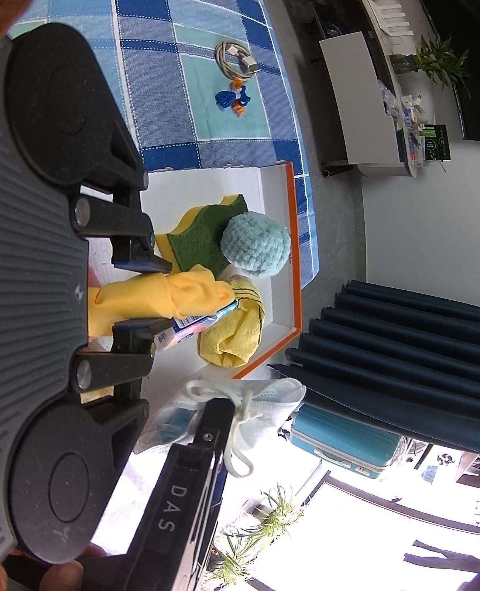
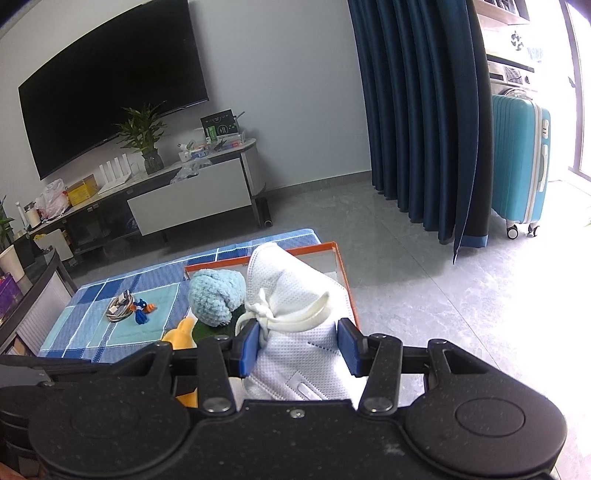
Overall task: Organize soft objects
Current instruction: 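Open right gripper to drop the mask in the box while left gripper releases the glove, then withdraw both grippers from the box toward the cable and blue earplugs, then grasp the blue corded earplugs with right gripper while left gripper grasps the white cable, then carry the earplugs and white cable with both grippers over the white box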
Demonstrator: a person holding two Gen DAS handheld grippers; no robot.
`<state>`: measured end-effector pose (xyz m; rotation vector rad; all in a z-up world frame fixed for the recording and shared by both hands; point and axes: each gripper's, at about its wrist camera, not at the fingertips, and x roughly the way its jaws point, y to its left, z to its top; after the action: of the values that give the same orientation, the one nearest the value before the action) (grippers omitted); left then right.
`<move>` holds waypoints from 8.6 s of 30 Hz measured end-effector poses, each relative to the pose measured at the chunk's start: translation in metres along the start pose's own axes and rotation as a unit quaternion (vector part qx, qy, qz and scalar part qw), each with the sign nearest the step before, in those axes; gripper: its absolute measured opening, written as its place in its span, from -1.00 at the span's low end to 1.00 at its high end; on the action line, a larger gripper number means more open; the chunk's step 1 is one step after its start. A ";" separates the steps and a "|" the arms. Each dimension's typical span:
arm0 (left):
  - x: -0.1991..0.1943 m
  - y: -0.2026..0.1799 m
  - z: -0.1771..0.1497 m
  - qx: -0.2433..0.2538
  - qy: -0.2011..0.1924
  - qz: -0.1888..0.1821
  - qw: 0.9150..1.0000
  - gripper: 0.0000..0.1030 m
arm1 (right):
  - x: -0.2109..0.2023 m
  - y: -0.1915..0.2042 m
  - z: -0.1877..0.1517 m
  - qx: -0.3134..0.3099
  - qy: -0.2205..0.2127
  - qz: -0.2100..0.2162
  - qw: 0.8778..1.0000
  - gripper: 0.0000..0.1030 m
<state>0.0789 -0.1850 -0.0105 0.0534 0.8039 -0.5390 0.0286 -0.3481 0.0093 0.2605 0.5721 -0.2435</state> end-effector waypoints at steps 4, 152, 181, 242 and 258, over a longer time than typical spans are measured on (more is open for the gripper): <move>0.001 -0.002 0.000 0.001 0.002 -0.003 1.000 -0.50 | 0.003 -0.001 0.000 0.003 0.003 0.001 1.000 0.20; 0.058 0.263 0.030 -0.114 0.003 0.145 0.983 0.61 | 0.212 0.220 0.009 -0.109 0.063 0.093 0.988 -0.56; 0.024 0.234 0.026 -0.081 -0.043 0.157 0.983 0.20 | 0.143 0.197 0.026 -0.089 0.013 0.135 0.987 -0.56; -0.047 0.042 0.000 -0.024 -0.063 0.042 0.997 0.21 | -0.034 0.039 0.025 -0.034 -0.065 0.033 0.997 -0.56; -0.022 0.017 0.007 -0.010 -0.040 0.018 0.999 0.21 | -0.017 0.025 0.033 -0.019 -0.054 0.031 0.998 -0.56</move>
<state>0.0796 -0.1625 0.0071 0.0282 0.7295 -0.4954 0.0383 -0.3319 0.0496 0.2261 0.4613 -0.1849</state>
